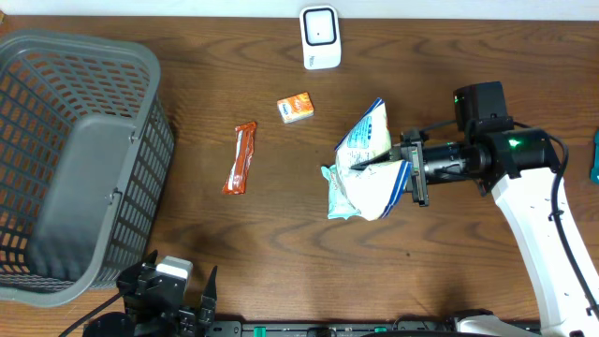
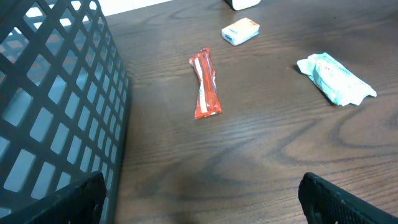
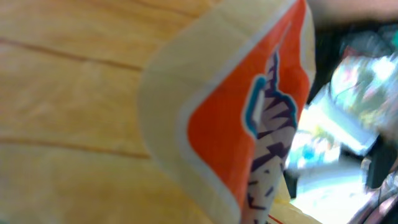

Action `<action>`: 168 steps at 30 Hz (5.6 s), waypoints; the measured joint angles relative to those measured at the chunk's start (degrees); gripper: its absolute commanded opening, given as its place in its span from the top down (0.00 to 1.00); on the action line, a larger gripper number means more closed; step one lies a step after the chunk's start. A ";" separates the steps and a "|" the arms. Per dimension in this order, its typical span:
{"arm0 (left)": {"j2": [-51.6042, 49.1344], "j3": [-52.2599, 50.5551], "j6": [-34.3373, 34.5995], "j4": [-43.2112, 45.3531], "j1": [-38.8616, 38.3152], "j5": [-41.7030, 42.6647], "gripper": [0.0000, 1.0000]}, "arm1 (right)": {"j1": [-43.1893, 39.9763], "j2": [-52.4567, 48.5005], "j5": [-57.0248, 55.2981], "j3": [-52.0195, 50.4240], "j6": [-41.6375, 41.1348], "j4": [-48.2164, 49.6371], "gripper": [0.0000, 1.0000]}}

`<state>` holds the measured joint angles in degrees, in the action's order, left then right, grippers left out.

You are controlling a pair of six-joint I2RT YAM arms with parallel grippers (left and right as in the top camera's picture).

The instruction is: Scan the item barcode

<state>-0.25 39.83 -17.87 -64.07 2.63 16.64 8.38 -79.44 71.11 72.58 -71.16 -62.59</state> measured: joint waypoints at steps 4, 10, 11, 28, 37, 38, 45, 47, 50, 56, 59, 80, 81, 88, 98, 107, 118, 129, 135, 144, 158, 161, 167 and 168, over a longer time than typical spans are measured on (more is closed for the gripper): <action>0.00 0.00 0.00 0.04 0.00 -0.02 0.02 | 1.75 0.00 -22.64 -0.04 2.12 5.42 0.99; 0.00 0.00 0.00 -0.02 0.00 -0.02 0.02 | 12.90 -0.85 -59.04 -0.61 15.80 23.71 0.99; 0.00 0.00 -0.02 0.00 0.00 0.00 0.02 | 14.82 -1.31 -62.75 -0.59 18.95 26.88 0.99; -0.02 0.00 0.00 0.11 0.00 0.00 0.02 | 17.77 -49.03 -77.26 24.39 38.60 80.76 0.98; 0.00 0.00 0.00 -0.02 0.00 0.00 0.02 | 13.88 -70.25 -75.58 54.23 30.64 72.28 0.99; 0.00 0.00 0.00 0.00 0.00 -0.02 0.02 | 13.40 -71.36 -74.53 54.75 28.83 72.59 0.99; 0.00 0.00 -0.02 0.02 0.00 -0.02 0.02 | 11.54 -73.00 -69.59 55.63 23.30 72.89 0.98; 0.00 0.00 -0.02 0.00 0.00 -0.02 0.02 | 11.54 -73.00 -69.00 55.74 22.49 72.83 0.98; 0.00 0.00 -0.02 0.02 0.00 0.00 0.02 | 11.50 -73.00 -68.32 55.76 21.64 72.72 0.99; 0.00 0.00 0.00 0.02 0.00 0.00 0.02 | 11.50 -72.98 -65.16 56.15 17.22 70.75 0.99; 0.00 0.00 -0.02 0.02 0.00 0.00 0.02 | 11.50 -72.98 -64.35 56.96 14.43 67.45 0.99; 0.00 0.00 0.00 0.04 0.00 -0.02 0.02 | 12.55 -73.09 -63.43 56.87 18.38 72.78 0.99; 0.00 0.00 -0.02 0.04 0.00 -0.02 0.02 | 12.55 -73.09 -61.66 56.87 18.51 73.33 0.99; 0.00 0.00 0.00 0.02 0.00 -0.02 0.02 | 12.50 -71.23 -59.23 57.00 21.70 64.76 0.99; 0.00 0.00 0.00 0.00 0.00 0.00 0.02 | 10.12 -69.53 -51.36 57.00 28.41 70.88 0.99; 0.00 0.00 0.00 0.00 0.00 0.00 0.02 | 5.95 -68.78 -37.42 57.05 26.58 60.08 0.99; -0.02 0.00 0.00 -0.02 0.00 0.00 0.02 | 1.16 -43.36 -65.46 56.96 41.62 7.32 0.99; -0.02 0.00 0.00 0.00 0.00 0.00 0.02 | -16.13 -43.98 -113.33 45.48 38.49 -4.66 0.97; -0.02 0.00 0.00 0.00 0.00 0.00 0.02 | -29.29 -50.60 -110.53 32.57 37.79 -3.78 0.85; -0.02 0.00 -0.02 0.02 0.00 0.00 0.02 | -35.15 -44.92 -106.57 41.46 37.24 -10.32 0.01; -0.02 0.00 -0.02 0.00 0.00 -0.02 0.01 | 9.05 -29.22 -79.62 39.58 37.03 -17.44 0.01; -0.02 0.00 -0.02 0.04 0.00 -0.02 0.02 | 17.35 -29.20 -81.13 32.89 36.11 -13.99 0.01; -0.02 0.00 -0.02 0.04 0.00 -0.02 0.02 | 31.98 -29.62 -86.42 18.34 34.47 -1.73 0.05; -0.02 0.00 0.00 0.02 0.00 -0.02 0.02 | 33.35 -29.70 -87.14 15.69 34.29 0.02 0.08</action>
<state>-0.27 39.83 -17.87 -64.05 2.63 16.62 41.74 -109.14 -16.03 88.27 -36.86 -62.57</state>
